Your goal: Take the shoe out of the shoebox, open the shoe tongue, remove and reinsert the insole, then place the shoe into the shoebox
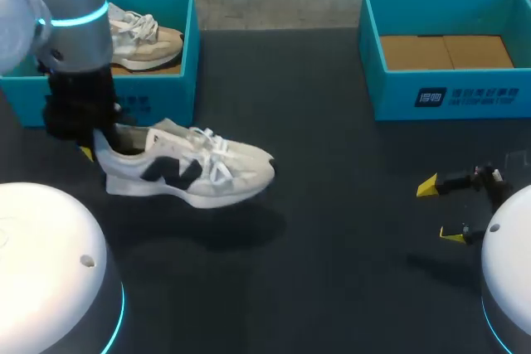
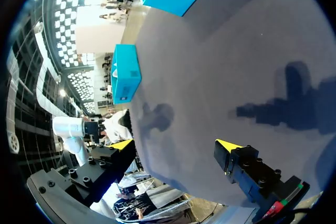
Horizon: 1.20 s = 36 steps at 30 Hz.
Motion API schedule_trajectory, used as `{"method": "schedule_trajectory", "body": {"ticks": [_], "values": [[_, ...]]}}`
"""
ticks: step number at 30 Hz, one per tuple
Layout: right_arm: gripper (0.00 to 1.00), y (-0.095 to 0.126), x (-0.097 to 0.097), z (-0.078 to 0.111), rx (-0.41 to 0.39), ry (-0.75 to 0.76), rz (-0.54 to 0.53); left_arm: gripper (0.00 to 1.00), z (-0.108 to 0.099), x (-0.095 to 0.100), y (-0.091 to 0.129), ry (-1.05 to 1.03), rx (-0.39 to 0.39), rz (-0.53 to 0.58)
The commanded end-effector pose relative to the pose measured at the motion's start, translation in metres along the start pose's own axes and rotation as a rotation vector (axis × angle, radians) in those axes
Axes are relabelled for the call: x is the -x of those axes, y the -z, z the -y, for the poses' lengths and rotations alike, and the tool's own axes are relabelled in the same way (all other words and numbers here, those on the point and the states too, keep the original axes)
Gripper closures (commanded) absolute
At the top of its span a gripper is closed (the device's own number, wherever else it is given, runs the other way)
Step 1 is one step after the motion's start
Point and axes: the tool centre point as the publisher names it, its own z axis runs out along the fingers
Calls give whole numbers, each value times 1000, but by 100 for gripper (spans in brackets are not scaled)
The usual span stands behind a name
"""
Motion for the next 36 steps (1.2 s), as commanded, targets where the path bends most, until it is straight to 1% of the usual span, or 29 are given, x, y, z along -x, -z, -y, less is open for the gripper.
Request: {"method": "schedule_trajectory", "body": {"ticks": [1,2,3,5,6,12,13,15,29,36], "values": [[0,1,0,2,4,1,0,100,-4,23,-18,10,14,-32],[0,1,0,2,4,1,0,100,-3,27,-21,13,21,-34],[0,1,0,2,4,1,0,100,-1,32,-23,2,5,-16],[0,1,0,2,4,1,0,100,0,40,-29,23,18,-24],[0,1,0,2,4,1,0,100,0,45,-31,15,-6,2],[0,1,0,2,4,1,0,100,2,72,-43,47,8,-11],[0,1,0,2,4,1,0,100,1,75,-46,42,-12,3],[0,1,0,2,4,1,0,100,1,82,-51,52,-6,-6],[0,1,0,2,4,1,0,100,-2,123,-76,55,1,-18],[0,1,0,2,4,1,0,100,-4,133,-85,58,-10,-13]]}}
